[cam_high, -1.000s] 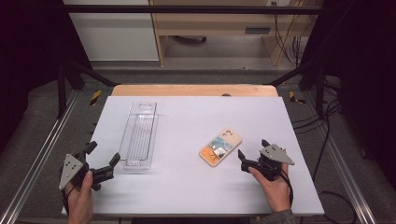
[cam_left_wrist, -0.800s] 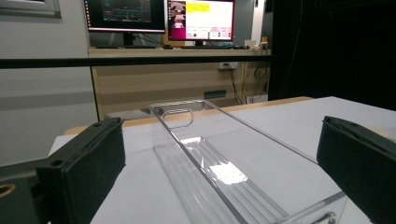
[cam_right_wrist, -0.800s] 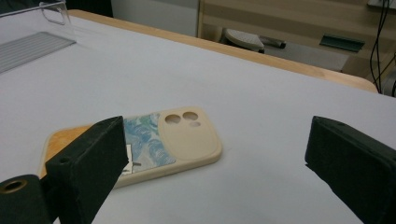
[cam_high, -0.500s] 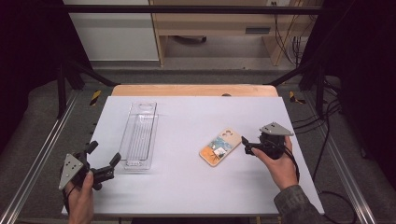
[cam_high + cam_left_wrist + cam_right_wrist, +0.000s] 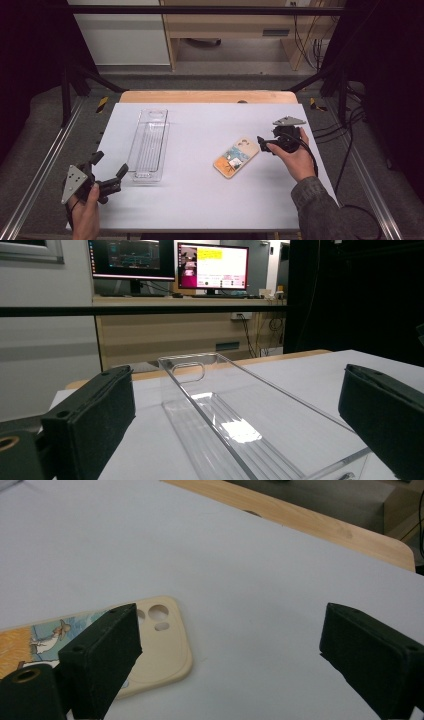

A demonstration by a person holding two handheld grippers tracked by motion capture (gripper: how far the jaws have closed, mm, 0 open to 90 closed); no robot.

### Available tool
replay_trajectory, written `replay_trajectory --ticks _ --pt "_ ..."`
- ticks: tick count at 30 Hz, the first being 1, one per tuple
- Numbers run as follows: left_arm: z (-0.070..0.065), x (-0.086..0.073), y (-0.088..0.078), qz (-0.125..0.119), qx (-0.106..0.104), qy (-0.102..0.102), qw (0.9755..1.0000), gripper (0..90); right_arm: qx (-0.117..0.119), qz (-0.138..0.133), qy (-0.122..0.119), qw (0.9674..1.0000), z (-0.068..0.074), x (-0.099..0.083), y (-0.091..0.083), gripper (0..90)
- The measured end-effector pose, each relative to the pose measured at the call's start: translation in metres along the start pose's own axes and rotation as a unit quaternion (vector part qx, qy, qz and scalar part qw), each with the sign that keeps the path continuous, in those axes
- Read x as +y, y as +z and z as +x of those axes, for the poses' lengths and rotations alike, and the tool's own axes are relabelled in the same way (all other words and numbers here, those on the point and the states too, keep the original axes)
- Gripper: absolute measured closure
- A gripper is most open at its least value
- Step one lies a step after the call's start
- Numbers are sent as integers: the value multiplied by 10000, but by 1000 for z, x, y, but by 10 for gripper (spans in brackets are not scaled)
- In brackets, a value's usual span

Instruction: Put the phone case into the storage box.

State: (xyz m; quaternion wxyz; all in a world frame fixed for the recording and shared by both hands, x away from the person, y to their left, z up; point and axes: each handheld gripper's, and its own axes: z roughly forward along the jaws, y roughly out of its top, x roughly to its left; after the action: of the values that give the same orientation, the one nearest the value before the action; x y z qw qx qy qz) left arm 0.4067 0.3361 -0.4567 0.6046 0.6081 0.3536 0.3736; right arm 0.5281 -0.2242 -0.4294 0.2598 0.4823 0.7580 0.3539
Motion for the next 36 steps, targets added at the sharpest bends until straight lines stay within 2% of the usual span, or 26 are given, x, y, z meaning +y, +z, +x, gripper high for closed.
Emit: replay_trajectory --ticks 2,4,7,10,11,13,14,16,17,18,20,21,23,24,25,26,32,36 --pt "-1 1 0 -11 -1 54 10000 15 18 143 -34 9999 -1 1 6 132" --pt "-2 1 0 20 10 122 9999 15 33 165 -7 9999 -2 1 8 145" --pt "-1 0 1 42 18 66 10000 15 64 209 31 9998 -3 1 14 191" --pt "-2 0 0 7 -1 -20 10000 16 221 317 31 9992 -4 -1 20 308" --pt "-2 0 0 -6 -9 -26 10000 16 221 317 31 9992 -4 -1 20 308" --pt "-2 1 0 -9 -18 -22 10000 16 190 306 23 9993 -3 -1 23 379" --pt "-2 0 0 -5 -20 -21 10000 16 190 306 23 9993 -3 -1 23 379" --pt "-2 0 0 4 -13 -28 10000 16 198 305 5 9993 -2 -1 25 435" --pt "-2 1 -1 -17 -2 -33 10000 16 162 369 -42 9992 -1 -2 28 501" --pt "-1 1 -2 -39 13 -39 10000 16 162 369 -42 9992 -1 -2 28 501" --pt "-1 2 -3 -107 33 16 9999 17 163 369 -130 9991 2 -3 31 577" --pt "-1 3 -4 -121 39 18 9999 16 165 361 -240 9989 5 -3 35 648" --pt "0 2 -4 -100 52 -8 9999 17 184 375 -310 9986 7 -4 38 675" --pt "1 1 -4 -87 64 -31 9999 17 236 450 -371 9980 10 -6 44 735" --pt "1 1 -3 -68 64 -30 10000 17 236 450 -371 9980 10 -6 44 735" --pt "1 1 -3 -68 58 -41 10000 17 274 482 -452 9974 13 -7 51 784" --pt "0 1 -3 -67 24 -24 10000 17 398 511 -497 9967 16 -11 65 883" --pt "0 2 -4 -126 -19 2 9999 16 404 490 -413 9971 15 -12 71 900"
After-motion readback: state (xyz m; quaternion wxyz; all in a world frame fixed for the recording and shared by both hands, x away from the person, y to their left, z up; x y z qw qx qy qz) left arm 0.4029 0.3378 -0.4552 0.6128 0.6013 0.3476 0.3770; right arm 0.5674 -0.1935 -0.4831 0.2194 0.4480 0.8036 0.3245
